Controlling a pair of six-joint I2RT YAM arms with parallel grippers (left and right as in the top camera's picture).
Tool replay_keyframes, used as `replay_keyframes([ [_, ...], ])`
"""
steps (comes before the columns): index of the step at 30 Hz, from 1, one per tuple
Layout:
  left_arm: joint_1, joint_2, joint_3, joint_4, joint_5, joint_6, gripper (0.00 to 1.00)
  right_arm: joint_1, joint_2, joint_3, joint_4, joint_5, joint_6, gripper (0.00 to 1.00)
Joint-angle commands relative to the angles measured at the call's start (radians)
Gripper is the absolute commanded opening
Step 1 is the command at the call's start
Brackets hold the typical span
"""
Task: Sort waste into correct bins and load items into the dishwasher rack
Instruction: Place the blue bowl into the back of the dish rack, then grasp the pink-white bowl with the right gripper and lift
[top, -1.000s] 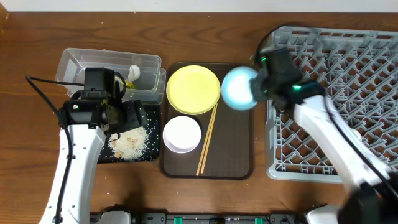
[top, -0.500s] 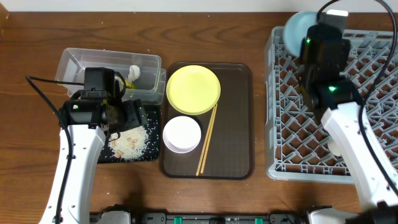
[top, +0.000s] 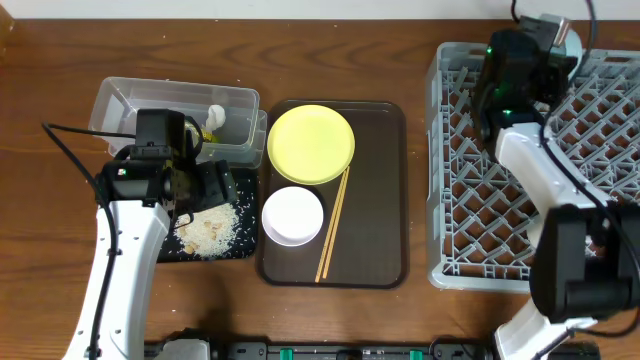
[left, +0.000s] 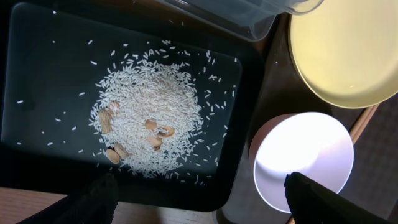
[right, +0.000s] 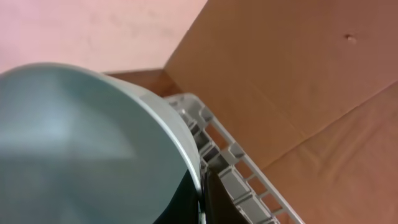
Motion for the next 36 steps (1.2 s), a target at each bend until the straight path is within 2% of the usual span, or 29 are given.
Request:
replay_keyframes([
  [1,0.005,-0.005,-0.005,-0.003,-0.008,-0.01,0.88,-0.002,0.045,0.005,0.014,0.051,-0.043,0.01],
  [19,0.005,-0.005,-0.005,-0.003,-0.008,-0.01,0.88,0.085,0.119,0.004,-0.072,0.044,-0.032,0.01],
  [29,0.005,-0.005,-0.005,-0.003,-0.008,-0.01,0.88,0.137,0.119,0.004,-0.245,0.044,-0.028,0.01],
  [36,0.005,-0.005,-0.005,-0.003,-0.008,-0.01,0.88,0.195,0.098,0.004,-0.395,-0.007,0.188,0.03],
])
